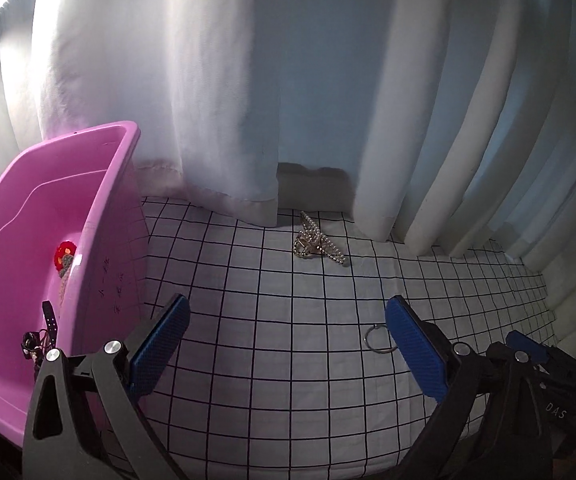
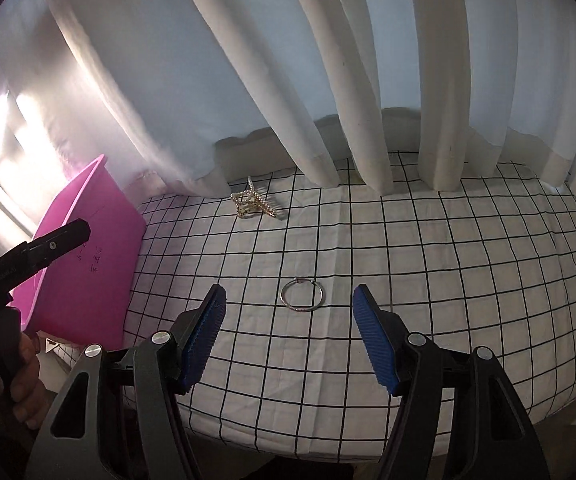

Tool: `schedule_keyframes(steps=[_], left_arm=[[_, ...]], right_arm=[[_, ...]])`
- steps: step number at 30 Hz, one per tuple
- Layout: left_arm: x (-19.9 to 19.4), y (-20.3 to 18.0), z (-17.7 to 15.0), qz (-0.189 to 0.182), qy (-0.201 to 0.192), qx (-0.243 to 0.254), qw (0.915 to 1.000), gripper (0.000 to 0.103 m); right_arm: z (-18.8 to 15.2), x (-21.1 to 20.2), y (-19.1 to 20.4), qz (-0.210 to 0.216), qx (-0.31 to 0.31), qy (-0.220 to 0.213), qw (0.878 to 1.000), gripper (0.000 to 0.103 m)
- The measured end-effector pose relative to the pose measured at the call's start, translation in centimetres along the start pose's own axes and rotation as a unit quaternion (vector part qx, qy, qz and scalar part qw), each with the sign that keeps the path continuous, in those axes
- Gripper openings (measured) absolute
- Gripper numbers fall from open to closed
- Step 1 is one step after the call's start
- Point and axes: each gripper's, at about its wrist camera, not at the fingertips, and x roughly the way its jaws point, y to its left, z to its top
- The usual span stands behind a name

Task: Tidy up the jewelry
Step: 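Withdraw both tools from the tub and move over the bed, then grasp the gold pearl claw clip with the left tool while the right tool grasps the silver bangle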

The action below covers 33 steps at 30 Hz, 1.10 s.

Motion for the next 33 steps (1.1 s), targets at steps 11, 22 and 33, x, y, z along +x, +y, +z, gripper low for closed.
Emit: schedule_keyframes(steps=[11, 22, 33], left_arm=[[11.1, 0.5, 0.6, 0.020, 0.017, 0.042, 0.9988, 0.096], [20.1, 0.8, 0.8, 0.012, 0.034, 0.095, 0.9948, 0.096], [23.5, 1.4, 2.4, -0.005, 0.032, 0.089, 0.9955, 0.096]], right_arm=[[-4.3, 6.7, -1.5, -0.036, 0.031, 0.030, 0.998, 0.063], [-5.7, 13.7, -1.1, -0.051, 0.075, 0.028, 0.995, 0.063], [-5.1, 15.1, 1.1, -0.101, 0.031, -0.002, 0.994, 0.066]])
